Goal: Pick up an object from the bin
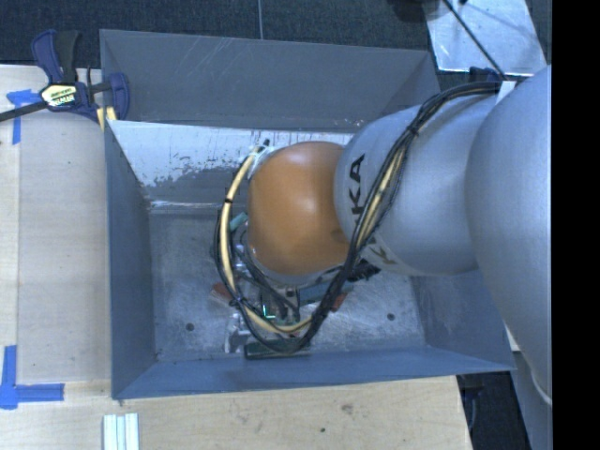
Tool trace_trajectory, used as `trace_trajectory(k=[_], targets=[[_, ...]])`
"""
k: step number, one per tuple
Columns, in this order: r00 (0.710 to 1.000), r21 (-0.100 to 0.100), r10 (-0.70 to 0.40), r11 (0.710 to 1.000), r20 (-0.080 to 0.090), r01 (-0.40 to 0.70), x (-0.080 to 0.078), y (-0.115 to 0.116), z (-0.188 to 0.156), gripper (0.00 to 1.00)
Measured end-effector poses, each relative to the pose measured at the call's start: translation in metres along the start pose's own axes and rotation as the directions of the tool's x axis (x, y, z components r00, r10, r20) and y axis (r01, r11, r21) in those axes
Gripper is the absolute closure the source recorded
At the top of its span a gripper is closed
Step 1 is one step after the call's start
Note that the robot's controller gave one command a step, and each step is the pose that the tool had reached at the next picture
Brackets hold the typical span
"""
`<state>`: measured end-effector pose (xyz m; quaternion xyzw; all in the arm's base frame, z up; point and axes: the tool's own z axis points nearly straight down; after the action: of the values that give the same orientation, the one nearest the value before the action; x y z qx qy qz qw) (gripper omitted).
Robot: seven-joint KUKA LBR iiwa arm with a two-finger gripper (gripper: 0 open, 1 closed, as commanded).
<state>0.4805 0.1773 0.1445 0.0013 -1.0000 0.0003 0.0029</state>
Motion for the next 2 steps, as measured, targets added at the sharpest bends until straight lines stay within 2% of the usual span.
trace_trajectory(k=[1, 2], targets=[[1.0, -0.002, 0.002, 1.0, 0.007, -0.002, -0.002, -0.001, -0.004, 0.0], [0.985, -0.009, 0.169, 0.986, 0.024, -0.168, -0.059, -0.038, 0.066, 1.0]])
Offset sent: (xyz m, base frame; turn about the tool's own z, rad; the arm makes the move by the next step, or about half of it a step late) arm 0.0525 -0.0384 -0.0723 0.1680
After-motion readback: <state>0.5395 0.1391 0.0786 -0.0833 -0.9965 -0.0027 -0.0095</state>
